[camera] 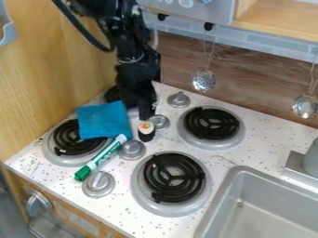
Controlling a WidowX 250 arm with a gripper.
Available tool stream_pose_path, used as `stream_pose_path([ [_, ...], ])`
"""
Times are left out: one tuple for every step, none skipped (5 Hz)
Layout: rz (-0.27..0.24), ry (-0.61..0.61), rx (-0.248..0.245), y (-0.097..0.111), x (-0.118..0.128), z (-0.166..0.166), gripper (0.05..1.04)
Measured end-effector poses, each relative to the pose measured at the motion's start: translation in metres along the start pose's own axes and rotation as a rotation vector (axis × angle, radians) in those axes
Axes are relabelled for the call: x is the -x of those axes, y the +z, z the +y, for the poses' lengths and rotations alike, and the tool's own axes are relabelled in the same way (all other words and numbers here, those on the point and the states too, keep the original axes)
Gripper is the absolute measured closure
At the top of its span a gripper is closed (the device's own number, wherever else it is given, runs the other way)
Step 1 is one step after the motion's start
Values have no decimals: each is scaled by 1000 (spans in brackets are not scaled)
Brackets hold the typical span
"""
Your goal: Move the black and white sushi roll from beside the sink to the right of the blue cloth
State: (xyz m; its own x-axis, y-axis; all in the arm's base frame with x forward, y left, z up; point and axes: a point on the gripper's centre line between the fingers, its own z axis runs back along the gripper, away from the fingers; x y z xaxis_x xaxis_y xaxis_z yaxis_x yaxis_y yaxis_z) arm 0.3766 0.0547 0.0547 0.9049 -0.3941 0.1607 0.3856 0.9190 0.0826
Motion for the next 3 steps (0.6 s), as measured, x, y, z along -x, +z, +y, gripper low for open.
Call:
stream_pose_path([
  [79,-36,38,-2,34,-15,82],
  [62,-15,27,24,68,-14,82],
  [-55,81,84,57,89,-19,82],
])
